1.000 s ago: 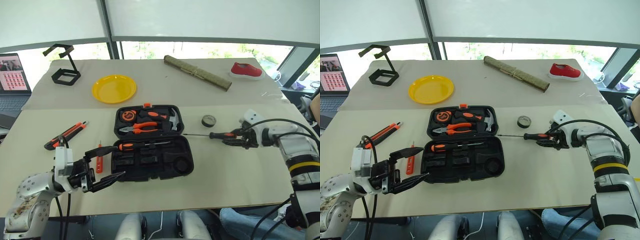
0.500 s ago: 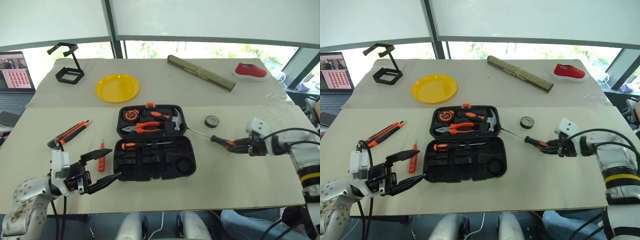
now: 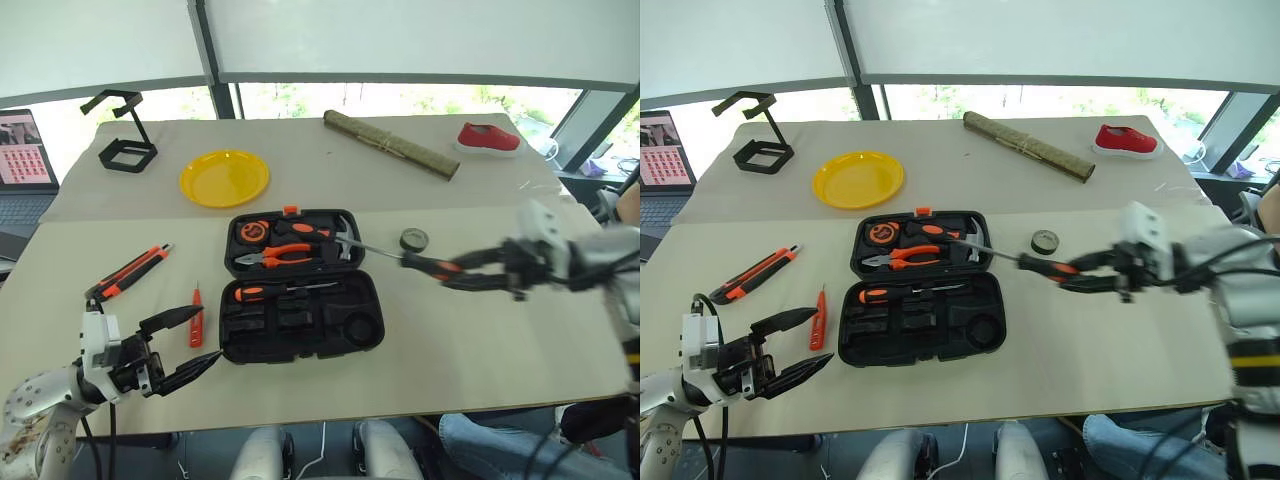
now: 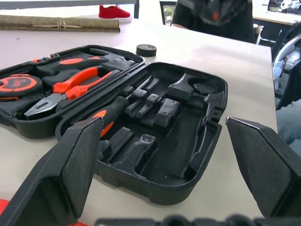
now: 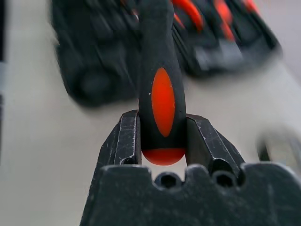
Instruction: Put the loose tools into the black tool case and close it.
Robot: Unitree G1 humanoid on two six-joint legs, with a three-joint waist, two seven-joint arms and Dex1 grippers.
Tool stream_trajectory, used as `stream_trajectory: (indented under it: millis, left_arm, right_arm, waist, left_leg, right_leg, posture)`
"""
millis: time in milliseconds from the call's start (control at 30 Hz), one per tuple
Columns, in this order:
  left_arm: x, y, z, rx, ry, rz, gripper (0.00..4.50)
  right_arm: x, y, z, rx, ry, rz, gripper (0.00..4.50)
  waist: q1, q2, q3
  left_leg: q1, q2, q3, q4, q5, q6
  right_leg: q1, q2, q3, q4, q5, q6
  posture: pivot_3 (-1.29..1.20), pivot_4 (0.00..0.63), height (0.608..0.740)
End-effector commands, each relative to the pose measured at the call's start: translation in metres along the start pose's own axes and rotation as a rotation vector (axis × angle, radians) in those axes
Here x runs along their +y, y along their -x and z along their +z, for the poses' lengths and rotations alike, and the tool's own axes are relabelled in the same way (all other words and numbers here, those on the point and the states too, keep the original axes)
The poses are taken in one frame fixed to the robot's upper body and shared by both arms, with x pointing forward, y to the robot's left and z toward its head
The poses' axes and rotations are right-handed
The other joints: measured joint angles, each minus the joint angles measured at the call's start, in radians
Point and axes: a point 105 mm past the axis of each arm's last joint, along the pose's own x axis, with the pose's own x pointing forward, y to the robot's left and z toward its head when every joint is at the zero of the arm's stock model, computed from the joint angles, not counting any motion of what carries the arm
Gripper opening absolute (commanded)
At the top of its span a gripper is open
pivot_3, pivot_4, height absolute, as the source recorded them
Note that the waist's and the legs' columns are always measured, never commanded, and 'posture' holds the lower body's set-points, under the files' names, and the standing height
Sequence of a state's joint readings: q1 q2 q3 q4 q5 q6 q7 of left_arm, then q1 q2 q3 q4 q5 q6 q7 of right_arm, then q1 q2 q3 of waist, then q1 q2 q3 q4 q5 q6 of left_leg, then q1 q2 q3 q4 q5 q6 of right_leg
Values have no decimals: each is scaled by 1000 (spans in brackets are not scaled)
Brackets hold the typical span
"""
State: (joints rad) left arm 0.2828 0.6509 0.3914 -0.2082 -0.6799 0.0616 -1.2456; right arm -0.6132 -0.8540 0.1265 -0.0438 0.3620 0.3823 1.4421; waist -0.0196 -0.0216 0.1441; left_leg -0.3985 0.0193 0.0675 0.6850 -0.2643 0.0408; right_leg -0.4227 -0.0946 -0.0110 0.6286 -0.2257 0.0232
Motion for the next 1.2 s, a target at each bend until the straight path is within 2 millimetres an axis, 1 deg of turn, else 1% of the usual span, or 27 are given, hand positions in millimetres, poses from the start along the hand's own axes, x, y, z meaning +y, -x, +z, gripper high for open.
stream_trajectory:
  millis: [33, 100, 133, 233, 300, 467, 567, 667, 733, 800, 833, 867, 900, 967, 1000, 1133, 1200]
  left_arm:
    - [-3, 5, 4, 9, -44, 20, 4500]
    - [-4, 5, 4, 7, -45, 29, 4500]
    - [-5, 5, 5, 6, -45, 33, 4500]
    - [-9, 3, 4, 6, -44, 37, 4500]
    - [-11, 2, 4, 4, -45, 41, 4500]
    - [-10, 4, 5, 7, -53, 52, 4500]
    - [-9, 3, 5, 9, -59, 55, 4500]
    - [-9, 2, 5, 7, -61, 56, 4500]
    - [-9, 2, 5, 6, -61, 57, 4500]
    - [-9, 3, 4, 8, -61, 59, 4500]
    - [-9, 3, 4, 9, -62, 61, 4500]
    - [-8, 3, 4, 9, -62, 63, 4500]
    - [-8, 3, 4, 10, -63, 66, 4500]
    - [-7, 3, 4, 11, -63, 73, 4500]
    - [-7, 3, 4, 11, -63, 74, 4500]
    - [-8, 2, 2, 14, -57, 78, 4500]
    - [-8, 2, 2, 13, -56, 81, 4500]
  right_arm:
    - [-6, -37, 3, 80, -28, 21, 984]
    - [-8, -55, 2, 124, -7, 36, 984]
    - [-10, -61, 1, 144, 1, 29, 984]
    - [-15, -71, -17, 257, 32, 11, 984]
    - [-16, -70, -25, 304, 46, 15, 984]
    - [-15, -65, -33, 359, 71, 40, 984]
    - [-19, -65, -37, 384, 68, 28, 984]
    - [-17, -67, -39, 400, 57, 47, 984]
    - [-15, -69, -37, 383, 51, 56, 984]
    - [-14, -71, -31, 355, 61, 60, 1987]
    - [-14, -70, -28, 342, 78, 72, 2198]
    - [-15, -70, -24, 324, 98, 69, 2507]
    - [-13, -67, -18, 294, 91, 98, 2934]
    - [-6, -62, -4, 231, 87, 168, 3589]
    - [-4, -59, -1, 214, 87, 190, 3589]
    - [-11, -48, 29, 38, 112, 180, 3589]
    - [-13, -47, 36, -45, 134, 169, 3589]
  waist:
    - [7, 0, 0]
    - [18, -1, 0]
    - [21, -1, 0]
    - [29, -1, 0]
    - [30, -1, 0]
    - [25, -1, 0]
    - [21, -1, 0]
    - [19, -1, 0]
    - [19, -1, 0]
    - [19, -1, 0]
    - [18, -1, 0]
    - [18, -1, 0]
    - [19, -1, 0]
    - [19, -1, 0]
    - [18, -1, 1]
    - [14, -1, 1]
    - [11, -1, 1]
  left_leg:
    - [-1, 0, 0, 0, 0, 0]
    - [-3, -3, -1, 0, 0, 0]
    - [-3, -3, 0, 0, 0, 0]
    - [-6, -5, 0, 0, 0, 0]
    - [-6, -7, 0, 0, 0, 0]
    - [-6, -6, 0, 0, 0, 1]
    - [-5, -5, 0, 0, 0, 0]
    - [-5, -5, 0, 0, 0, 0]
    - [-5, -5, 0, 0, 0, 0]
    - [-5, -5, 0, 0, 0, 0]
    - [-5, -5, 0, 0, 0, 0]
    - [-5, -5, 0, 0, 0, 0]
    - [-5, -5, 0, 0, 0, 0]
    - [-5, -5, -1, 0, 0, 0]
    - [-5, -4, -1, 0, 0, 0]
    - [-5, -4, -1, 0, 0, 0]
    - [-4, -4, -1, 0, 0, 0]
  right_leg:
    - [0, -1, 0, 0, 0, 0]
    - [-1, -4, -2, 0, 0, 0]
    - [-3, -5, -2, -1, 1, 1]
    - [-3, -9, -4, -2, 2, 2]
    - [-3, -11, -5, -3, 2, 3]
    - [-3, -9, -7, -3, 2, 3]
    - [-2, -8, -6, -3, 2, 2]
    - [-1, -6, -6, -3, 1, 2]
    - [-1, -6, -6, -3, 1, 2]
    - [-1, -6, -6, -3, 1, 2]
    - [-1, -6, -6, -3, 1, 2]
    - [-1, -6, -6, -3, 1, 2]
    - [-1, -5, -6, -3, 1, 2]
    - [-1, -5, -6, -3, 1, 2]
    - [-1, -5, -5, -3, 1, 2]
    - [-1, -5, -5, -3, 1, 2]
    - [-1, -5, -5, -2, 1, 2]
  posture:
    - [0, 150, 740]
    - [0, 150, 740]
    - [0, 150, 740]
    - [0, 150, 740]
    - [0, 150, 740]
    - [0, 150, 740]
    - [0, 150, 740]
    - [0, 150, 740]
    - [0, 150, 740]
    - [0, 150, 740]
    - [0, 150, 740]
    - [0, 150, 740]
    - [0, 150, 740]
    - [0, 150, 740]
    - [0, 150, 740]
    - [0, 150, 740]
    - [0, 150, 740]
